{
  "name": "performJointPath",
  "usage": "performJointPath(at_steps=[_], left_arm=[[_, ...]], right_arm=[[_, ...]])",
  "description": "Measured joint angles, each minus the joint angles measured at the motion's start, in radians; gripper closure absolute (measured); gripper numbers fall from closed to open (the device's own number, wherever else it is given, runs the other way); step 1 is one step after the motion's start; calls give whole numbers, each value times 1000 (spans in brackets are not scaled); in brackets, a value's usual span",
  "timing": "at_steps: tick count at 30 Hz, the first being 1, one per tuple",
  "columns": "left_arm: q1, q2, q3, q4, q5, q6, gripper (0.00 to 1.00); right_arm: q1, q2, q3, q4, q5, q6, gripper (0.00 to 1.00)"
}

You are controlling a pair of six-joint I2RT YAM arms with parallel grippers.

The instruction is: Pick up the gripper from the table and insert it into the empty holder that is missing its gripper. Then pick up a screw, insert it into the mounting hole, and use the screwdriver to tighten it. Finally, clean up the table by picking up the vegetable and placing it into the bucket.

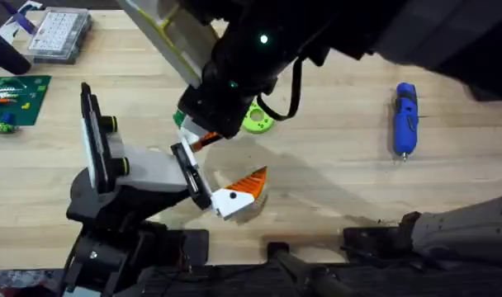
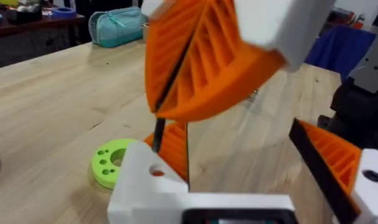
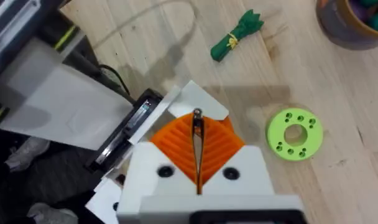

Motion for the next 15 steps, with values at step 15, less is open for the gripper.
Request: performJointPath(at_steps=[15], left_arm=[[0, 0, 0, 0, 0, 0, 13]], right_arm=[[0, 25, 0, -1, 0, -3, 995]])
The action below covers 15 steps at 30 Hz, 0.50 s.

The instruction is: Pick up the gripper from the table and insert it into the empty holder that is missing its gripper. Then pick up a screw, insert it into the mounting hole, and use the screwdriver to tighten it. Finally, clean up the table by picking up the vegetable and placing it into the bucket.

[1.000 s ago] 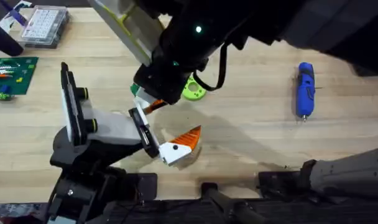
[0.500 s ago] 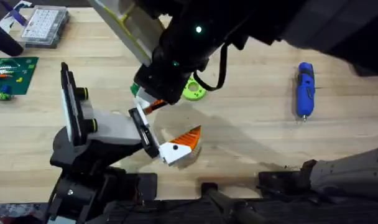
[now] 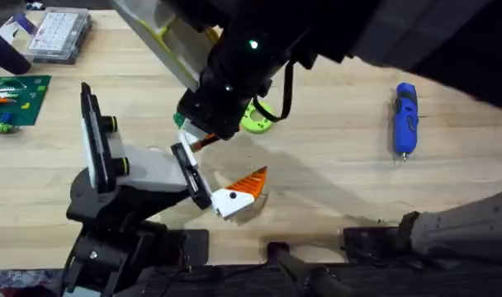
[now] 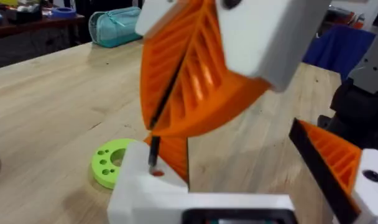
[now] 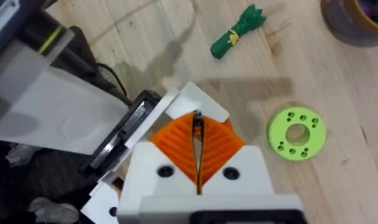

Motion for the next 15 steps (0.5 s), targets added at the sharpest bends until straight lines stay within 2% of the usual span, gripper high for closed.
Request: performJointPath(at_steps=[15], left_arm=[[0, 0, 0, 0, 0, 0, 15]], right_arm=[[0, 0, 0, -19, 0, 0, 995]])
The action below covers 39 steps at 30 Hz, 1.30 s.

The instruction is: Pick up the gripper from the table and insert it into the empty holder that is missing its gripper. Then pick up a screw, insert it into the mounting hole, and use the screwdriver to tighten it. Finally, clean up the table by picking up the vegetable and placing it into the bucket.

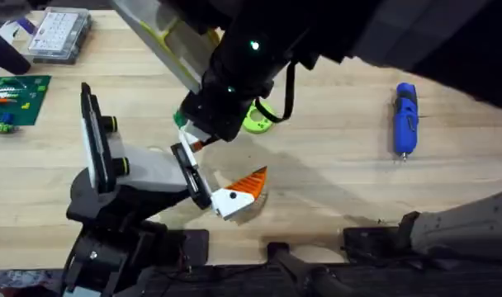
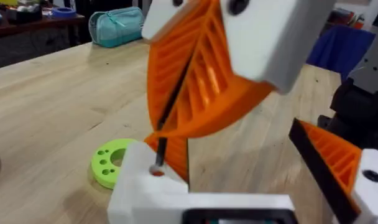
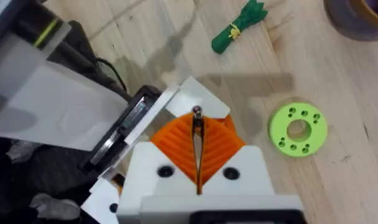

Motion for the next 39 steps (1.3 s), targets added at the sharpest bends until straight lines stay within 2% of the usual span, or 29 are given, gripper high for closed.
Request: performJointPath(at_steps=[31, 39], left_arm=[[0, 0, 0, 0, 0, 0, 14], [0, 0, 0, 0, 0, -1, 14]], right_arm=[[0, 0, 0, 4, 0, 0, 995], [1, 45, 0, 5, 0, 0, 995]])
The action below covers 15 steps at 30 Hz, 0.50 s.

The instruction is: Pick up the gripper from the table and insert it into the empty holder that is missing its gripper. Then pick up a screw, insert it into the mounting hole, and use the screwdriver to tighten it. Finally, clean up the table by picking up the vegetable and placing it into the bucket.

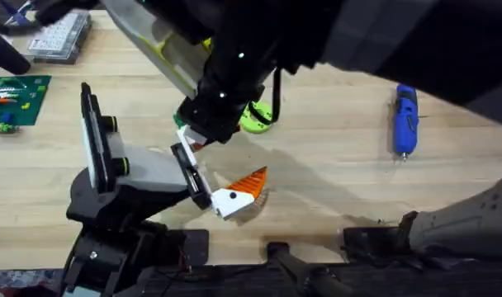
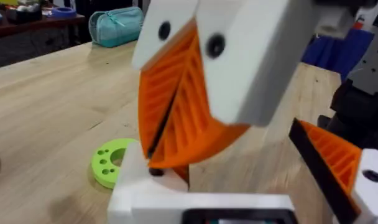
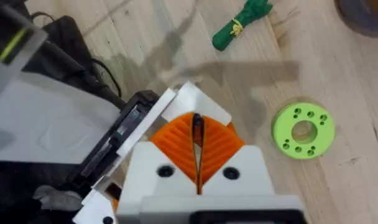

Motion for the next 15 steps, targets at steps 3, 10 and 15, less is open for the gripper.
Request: performJointPath(at_steps=[3, 10, 15], left_arm=[[1, 1, 0, 0, -1, -10, 14], [1, 1, 0, 0, -1, -10, 14], [1, 1, 0, 0, -1, -11, 14]], right_arm=[[0, 8, 0, 1, 0, 0, 995], [0, 8, 0, 0, 0, -3, 961], [0, 8, 0, -1, 1, -7, 487]])
